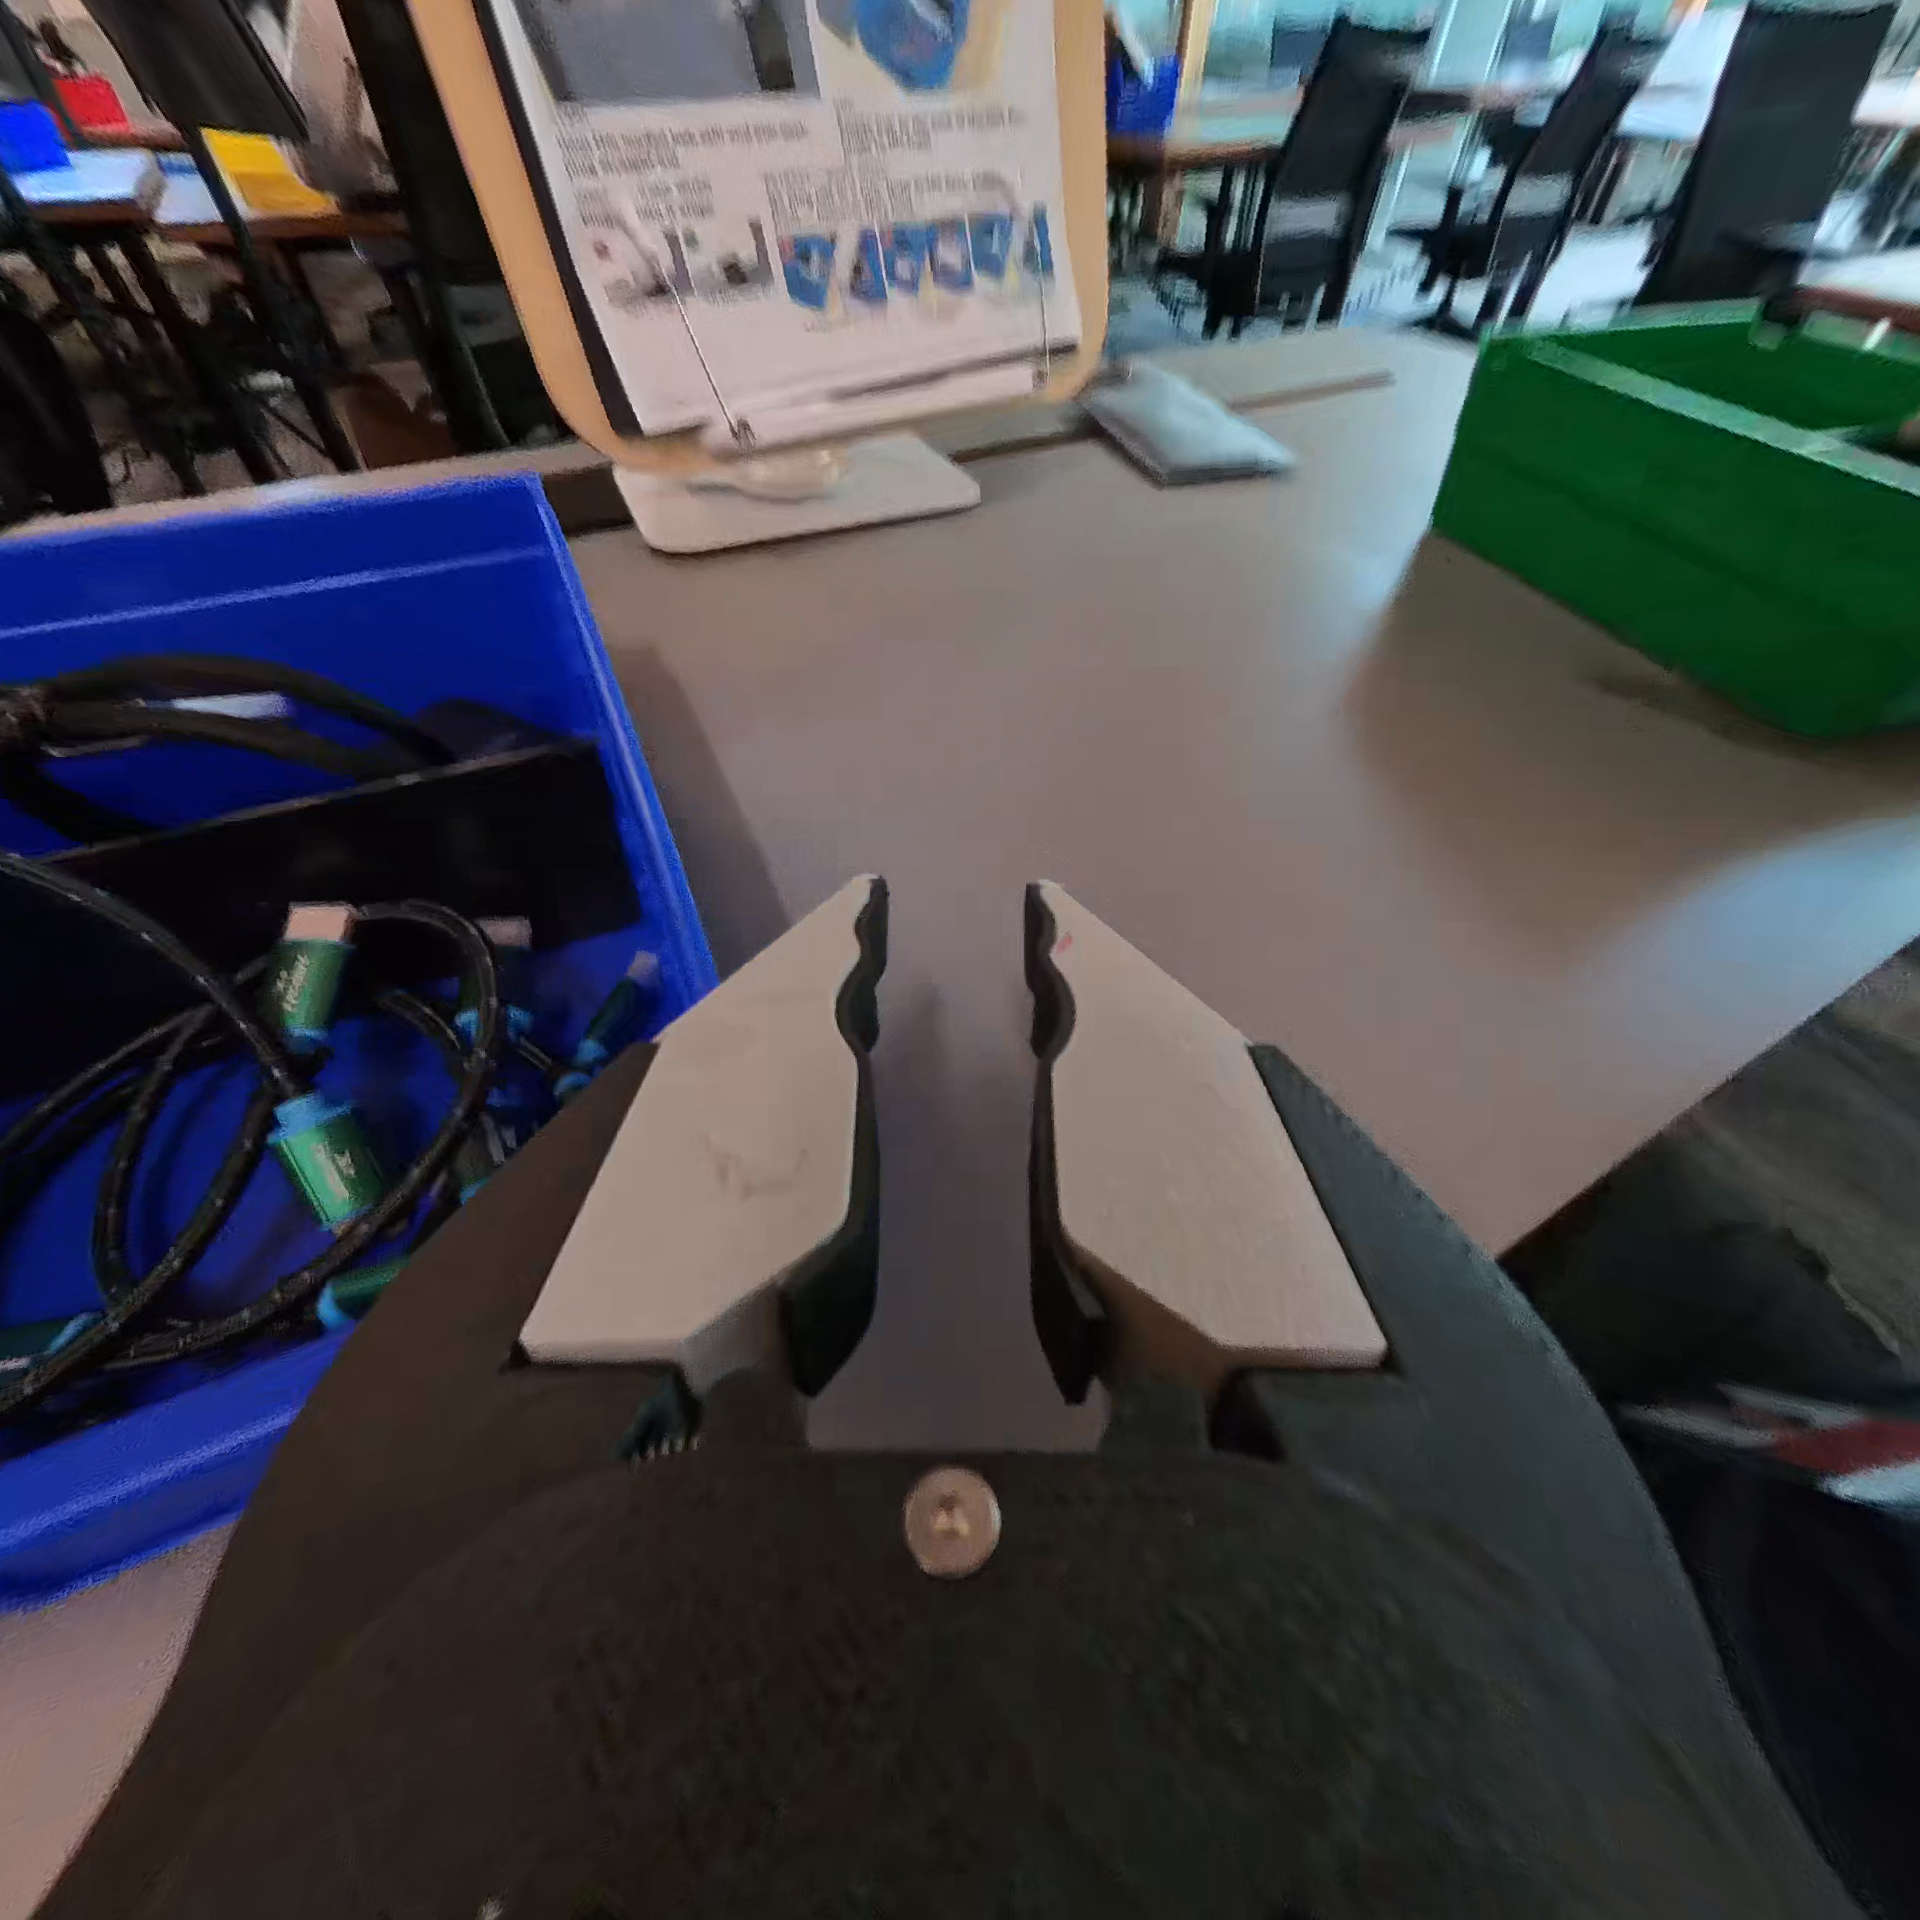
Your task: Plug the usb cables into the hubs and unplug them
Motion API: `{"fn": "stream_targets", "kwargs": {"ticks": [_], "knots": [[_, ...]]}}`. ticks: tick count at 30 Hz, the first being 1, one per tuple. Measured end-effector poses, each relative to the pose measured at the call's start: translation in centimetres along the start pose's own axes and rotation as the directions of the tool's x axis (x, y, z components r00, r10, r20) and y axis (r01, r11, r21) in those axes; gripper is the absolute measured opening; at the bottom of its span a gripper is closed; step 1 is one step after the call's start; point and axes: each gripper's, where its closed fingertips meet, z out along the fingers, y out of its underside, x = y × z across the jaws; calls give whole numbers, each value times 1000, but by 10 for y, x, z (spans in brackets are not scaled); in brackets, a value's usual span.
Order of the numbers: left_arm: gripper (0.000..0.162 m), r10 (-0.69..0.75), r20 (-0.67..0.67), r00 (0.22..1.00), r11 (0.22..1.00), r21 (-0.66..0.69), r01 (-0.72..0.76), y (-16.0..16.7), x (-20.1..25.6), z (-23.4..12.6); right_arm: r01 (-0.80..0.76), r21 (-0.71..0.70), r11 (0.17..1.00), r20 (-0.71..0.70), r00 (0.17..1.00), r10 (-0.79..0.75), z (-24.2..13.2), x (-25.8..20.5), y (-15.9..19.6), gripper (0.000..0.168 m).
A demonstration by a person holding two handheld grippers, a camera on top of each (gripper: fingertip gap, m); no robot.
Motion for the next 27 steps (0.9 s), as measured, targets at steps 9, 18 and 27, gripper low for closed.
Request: {"fn": "stream_targets", "kwargs": {"ticks": [9, 18, 27], "knots": [[27, 120, 235, 965, 991, 33, -131, -18, -32, -36, 50, 9, 999, 209, 977, -51, 72, -90, 5, 47], [58, -72, 80, 994, 993, -86, 78, 16, -43, -5, 111, -47, 993, 242, 966, -96, 160, -98, 0, 48], [56, -114, 0, 994, 991, -75, 113, 4, -17, 13, 91, 28, 996, 253, 963, -95, 190, -102, 4, 40]]}}
